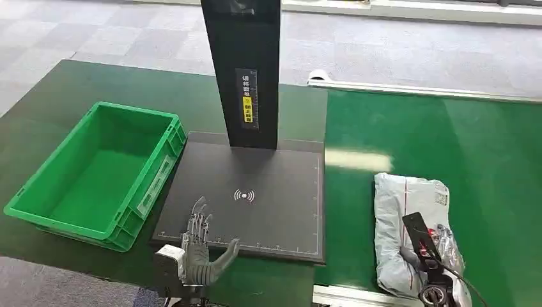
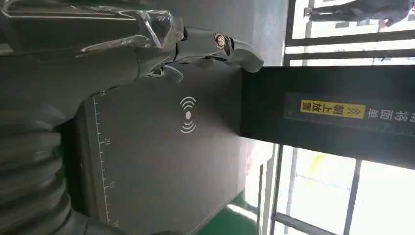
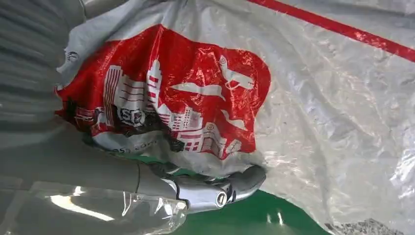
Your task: Moved the parcel from conveyor to table for the left to box.
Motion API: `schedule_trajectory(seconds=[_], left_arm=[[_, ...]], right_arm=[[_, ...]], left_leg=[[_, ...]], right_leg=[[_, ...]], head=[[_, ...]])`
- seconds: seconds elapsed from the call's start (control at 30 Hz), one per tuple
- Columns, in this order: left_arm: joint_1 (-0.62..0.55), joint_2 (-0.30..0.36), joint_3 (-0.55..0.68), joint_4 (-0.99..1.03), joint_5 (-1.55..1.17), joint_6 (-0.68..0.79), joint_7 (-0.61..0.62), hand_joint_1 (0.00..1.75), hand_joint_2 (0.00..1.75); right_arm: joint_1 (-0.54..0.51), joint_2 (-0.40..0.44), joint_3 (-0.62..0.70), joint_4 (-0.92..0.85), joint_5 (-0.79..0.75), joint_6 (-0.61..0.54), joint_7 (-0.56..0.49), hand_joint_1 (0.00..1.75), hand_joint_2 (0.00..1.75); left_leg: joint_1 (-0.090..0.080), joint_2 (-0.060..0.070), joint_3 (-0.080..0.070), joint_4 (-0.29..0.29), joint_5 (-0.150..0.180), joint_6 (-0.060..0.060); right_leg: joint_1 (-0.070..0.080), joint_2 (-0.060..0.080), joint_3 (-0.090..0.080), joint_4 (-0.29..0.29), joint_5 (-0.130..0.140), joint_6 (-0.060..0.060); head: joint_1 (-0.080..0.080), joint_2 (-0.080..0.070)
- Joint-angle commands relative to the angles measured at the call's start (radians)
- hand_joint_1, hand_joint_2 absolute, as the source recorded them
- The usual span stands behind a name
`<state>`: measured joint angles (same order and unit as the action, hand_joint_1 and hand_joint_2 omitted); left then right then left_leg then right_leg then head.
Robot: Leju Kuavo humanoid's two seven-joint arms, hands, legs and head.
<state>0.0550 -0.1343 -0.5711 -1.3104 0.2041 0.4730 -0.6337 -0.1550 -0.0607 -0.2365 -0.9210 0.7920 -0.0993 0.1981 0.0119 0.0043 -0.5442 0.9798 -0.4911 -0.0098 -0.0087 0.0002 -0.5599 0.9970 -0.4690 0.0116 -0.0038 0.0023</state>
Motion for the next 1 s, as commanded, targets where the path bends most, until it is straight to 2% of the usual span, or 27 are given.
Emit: schedule_trajectory(seconds=[0.03,0.2,0.27,0.43,0.63,0.77,0.83,0.87,0.93,1.0], left_arm=[[-0.006,0.036,-0.026,0.042,0.023,0.012,0.0,0.0,1.75],[0.006,0.041,-0.021,0.029,0.035,0.024,-0.011,0.0,1.75],[0.006,0.041,-0.021,0.029,0.035,0.024,-0.011,0.0,1.75],[0.01,0.044,-0.024,0.019,0.036,0.031,-0.011,0.0,1.75],[0.031,0.049,-0.018,-0.012,0.047,0.071,-0.021,0.0,1.75],[0.033,0.049,-0.016,-0.016,0.047,0.076,-0.024,0.0,1.75],[0.04,0.047,-0.012,-0.024,0.0,0.152,-0.05,0.0,1.75],[0.106,-0.007,0.098,-0.1,-0.114,0.225,-0.064,0.0,1.75],[0.124,-0.026,0.128,-0.119,-0.145,0.225,-0.064,0.0,1.75],[0.124,-0.026,0.128,-0.119,-0.145,0.225,-0.064,0.0,1.75]], right_arm=[[-0.079,0.02,0.049,0.278,-0.128,0.139,-0.116,1.71,1.75],[-0.116,0.021,0.079,0.277,-0.138,0.093,-0.145,1.75,1.75],[-0.116,0.021,0.079,0.277,-0.138,0.093,-0.145,1.75,1.75],[-0.106,0.017,0.089,0.26,-0.147,0.085,-0.147,1.75,1.75],[-0.075,0.017,0.119,0.138,-0.174,0.002,-0.176,1.75,1.75],[-0.07,0.018,0.121,0.126,-0.176,-0.001,-0.176,1.75,1.75],[-0.041,0.027,0.12,0.042,-0.187,-0.031,-0.19,1.75,1.75],[0.062,0.064,0.122,-0.311,-0.212,-0.183,-0.267,1.75,1.75],[0.087,0.071,0.124,-0.392,-0.216,-0.212,-0.275,1.75,1.75],[0.087,0.071,0.124,-0.392,-0.216,-0.212,-0.275,1.75,1.75]], left_leg=[[0.001,0.002,0.003,-0.002,0.0,0.0],[0.002,0.019,0.008,-0.001,-0.003,-0.001],[0.002,0.021,0.008,-0.002,-0.003,-0.001],[0.001,0.017,0.008,-0.003,-0.001,-0.001],[0.001,0.017,0.008,-0.002,-0.001,0.0],[0.002,0.016,0.007,-0.002,-0.002,0.0],[0.001,0.015,0.006,-0.003,-0.001,0.0],[0.001,0.015,0.006,-0.001,-0.003,-0.001],[0.0,0.009,-0.001,0.0,-0.003,0.0],[0.001,0.005,-0.003,0.0,-0.002,0.0]], right_leg=[[0.001,0.002,0.003,-0.002,0.001,0.0],[0.002,0.017,0.003,-0.001,0.004,-0.003],[0.002,0.019,0.003,-0.002,0.005,-0.003],[0.002,0.015,0.003,-0.003,0.006,-0.004],[0.002,0.015,0.003,-0.002,0.006,-0.004],[0.002,0.016,0.003,-0.002,0.006,-0.004],[0.002,0.014,0.002,-0.002,0.006,-0.004],[0.001,0.015,0.002,0.0,0.004,-0.003],[0.0,0.011,-0.004,0.002,0.003,-0.003],[0.001,0.008,-0.005,0.002,0.002,-0.002]], head=[[0.0,0.0],[0.001,0.0],[0.001,0.0],[0.0,0.0],[0.0,0.0],[0.0,0.0],[0.0,0.0],[0.0,0.0],[0.0,0.0],[0.0,0.0]])
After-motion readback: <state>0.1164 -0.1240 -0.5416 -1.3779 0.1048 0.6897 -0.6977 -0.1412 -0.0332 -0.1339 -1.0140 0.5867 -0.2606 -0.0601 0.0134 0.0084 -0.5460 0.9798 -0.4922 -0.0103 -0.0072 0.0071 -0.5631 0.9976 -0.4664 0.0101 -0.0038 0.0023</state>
